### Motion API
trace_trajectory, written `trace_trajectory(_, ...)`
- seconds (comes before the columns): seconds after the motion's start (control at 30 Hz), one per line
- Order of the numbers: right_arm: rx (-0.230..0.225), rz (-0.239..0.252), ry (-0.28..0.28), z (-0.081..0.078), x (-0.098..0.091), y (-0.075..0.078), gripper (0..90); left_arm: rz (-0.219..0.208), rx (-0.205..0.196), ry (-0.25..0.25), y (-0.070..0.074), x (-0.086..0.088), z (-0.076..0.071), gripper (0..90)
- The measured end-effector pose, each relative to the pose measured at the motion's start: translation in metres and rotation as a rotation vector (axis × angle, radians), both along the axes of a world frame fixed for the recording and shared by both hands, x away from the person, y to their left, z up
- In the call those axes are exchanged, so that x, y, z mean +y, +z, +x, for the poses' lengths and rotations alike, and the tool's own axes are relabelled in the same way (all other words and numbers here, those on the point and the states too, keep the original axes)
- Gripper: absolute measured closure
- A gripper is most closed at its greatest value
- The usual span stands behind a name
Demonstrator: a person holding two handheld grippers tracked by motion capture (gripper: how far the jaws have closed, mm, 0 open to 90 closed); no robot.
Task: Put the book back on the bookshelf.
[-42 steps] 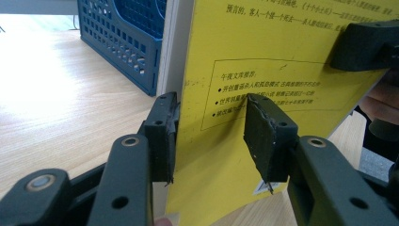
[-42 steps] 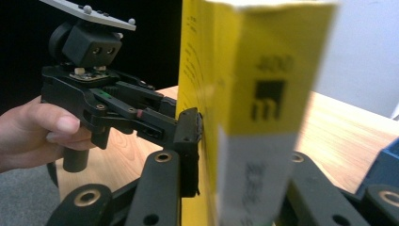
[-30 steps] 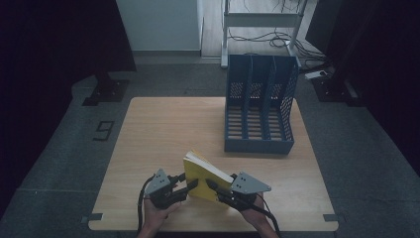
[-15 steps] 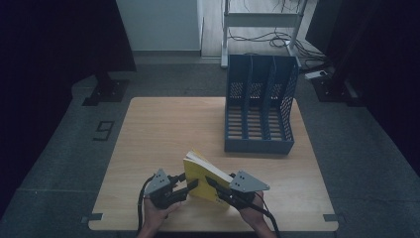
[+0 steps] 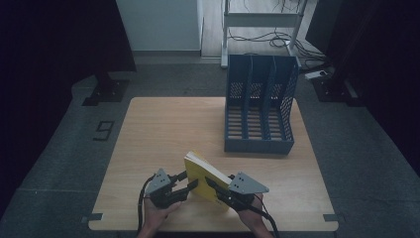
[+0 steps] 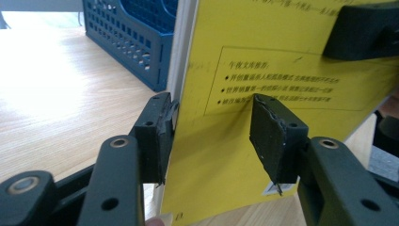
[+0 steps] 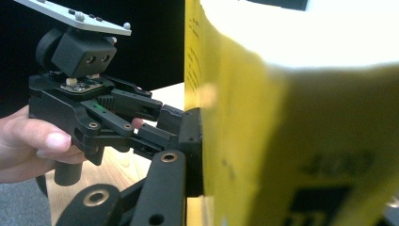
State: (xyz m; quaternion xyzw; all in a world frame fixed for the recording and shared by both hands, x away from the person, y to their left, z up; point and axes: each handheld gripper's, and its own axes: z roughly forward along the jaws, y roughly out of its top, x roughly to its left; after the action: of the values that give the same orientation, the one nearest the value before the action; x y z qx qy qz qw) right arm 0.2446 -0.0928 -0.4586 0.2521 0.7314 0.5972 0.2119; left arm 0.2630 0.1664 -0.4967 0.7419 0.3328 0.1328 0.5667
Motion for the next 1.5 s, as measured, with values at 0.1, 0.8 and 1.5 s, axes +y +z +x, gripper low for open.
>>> trace_trajectory(0.1, 0.005, 0.004, -0.015, 0.000, 0.000, 0.000, 74.3, 0.000, 0.011, 0.010, -0.001, 0.001, 0.001, 48.4)
trace_trajectory(0.8, 0.006, 0.023, -0.065, -0.001, -0.011, 0.008, 74.3, 0.008, 0.054, 0.040, -0.003, 0.003, 0.005, 45.2)
trace_trajectory(1.5, -0.030, 0.063, -0.174, 0.000, -0.038, 0.023, 74.3, 0.032, 0.099, 0.043, -0.009, 0.002, 0.008, 44.0)
